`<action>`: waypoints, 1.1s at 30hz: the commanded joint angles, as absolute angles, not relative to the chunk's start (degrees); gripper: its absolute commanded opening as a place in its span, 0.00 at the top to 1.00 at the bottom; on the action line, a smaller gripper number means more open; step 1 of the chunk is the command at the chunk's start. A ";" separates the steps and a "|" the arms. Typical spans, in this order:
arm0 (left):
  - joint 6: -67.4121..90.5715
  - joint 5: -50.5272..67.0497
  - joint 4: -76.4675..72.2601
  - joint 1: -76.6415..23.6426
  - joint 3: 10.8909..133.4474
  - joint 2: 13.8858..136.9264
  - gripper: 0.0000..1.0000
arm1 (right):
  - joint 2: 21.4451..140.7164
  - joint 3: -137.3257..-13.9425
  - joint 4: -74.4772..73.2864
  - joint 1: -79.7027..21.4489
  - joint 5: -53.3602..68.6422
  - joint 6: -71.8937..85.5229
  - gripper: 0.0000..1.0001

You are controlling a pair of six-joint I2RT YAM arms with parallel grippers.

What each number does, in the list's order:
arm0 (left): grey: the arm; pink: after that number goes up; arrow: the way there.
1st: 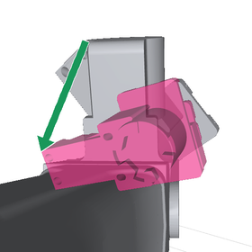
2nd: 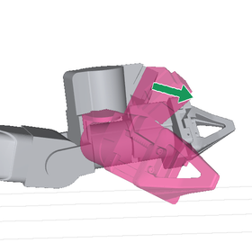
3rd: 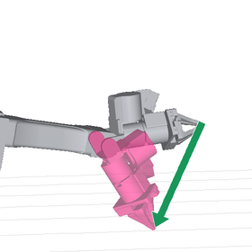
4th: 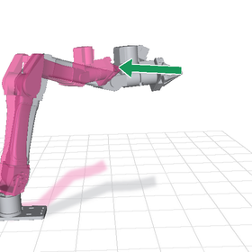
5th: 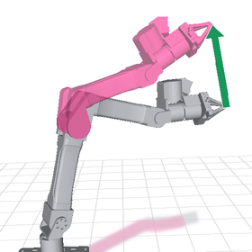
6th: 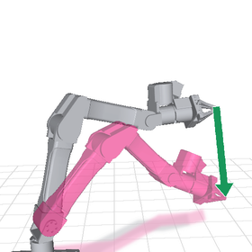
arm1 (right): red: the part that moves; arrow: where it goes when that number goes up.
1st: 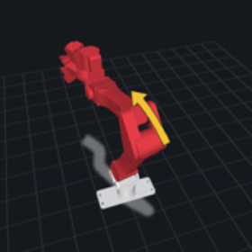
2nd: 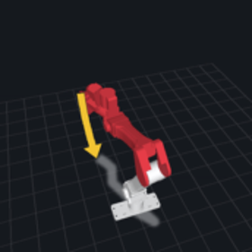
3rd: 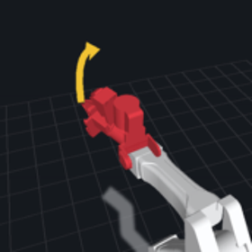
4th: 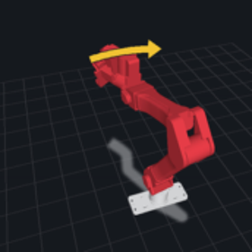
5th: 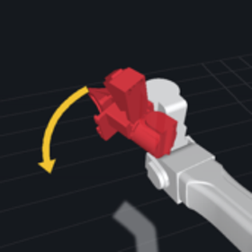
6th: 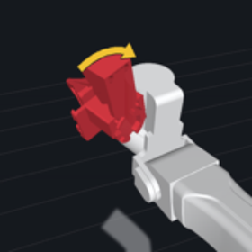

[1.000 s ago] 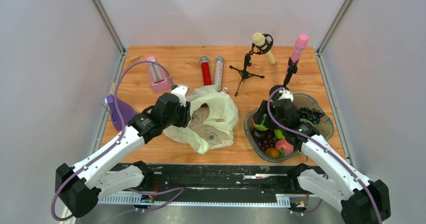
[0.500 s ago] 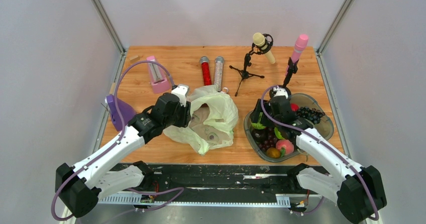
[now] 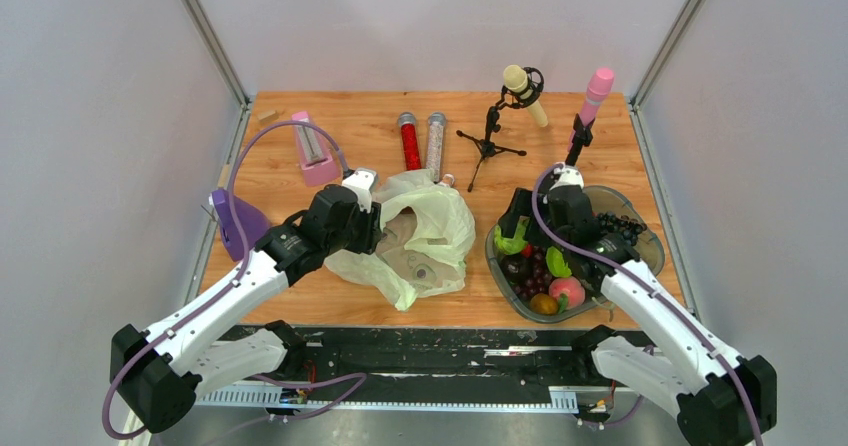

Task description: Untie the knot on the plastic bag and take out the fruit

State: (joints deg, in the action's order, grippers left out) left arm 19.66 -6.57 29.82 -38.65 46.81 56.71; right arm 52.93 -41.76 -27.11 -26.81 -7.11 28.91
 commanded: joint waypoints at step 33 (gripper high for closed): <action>20.47 -6.16 27.86 -38.98 48.22 56.31 0.50 | 61.59 -35.11 -19.89 -26.69 -1.90 28.89 0.64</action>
State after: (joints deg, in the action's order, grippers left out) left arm 19.66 -6.44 29.76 -38.65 46.81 56.71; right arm 58.85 -35.53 -14.50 -26.33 -4.01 27.44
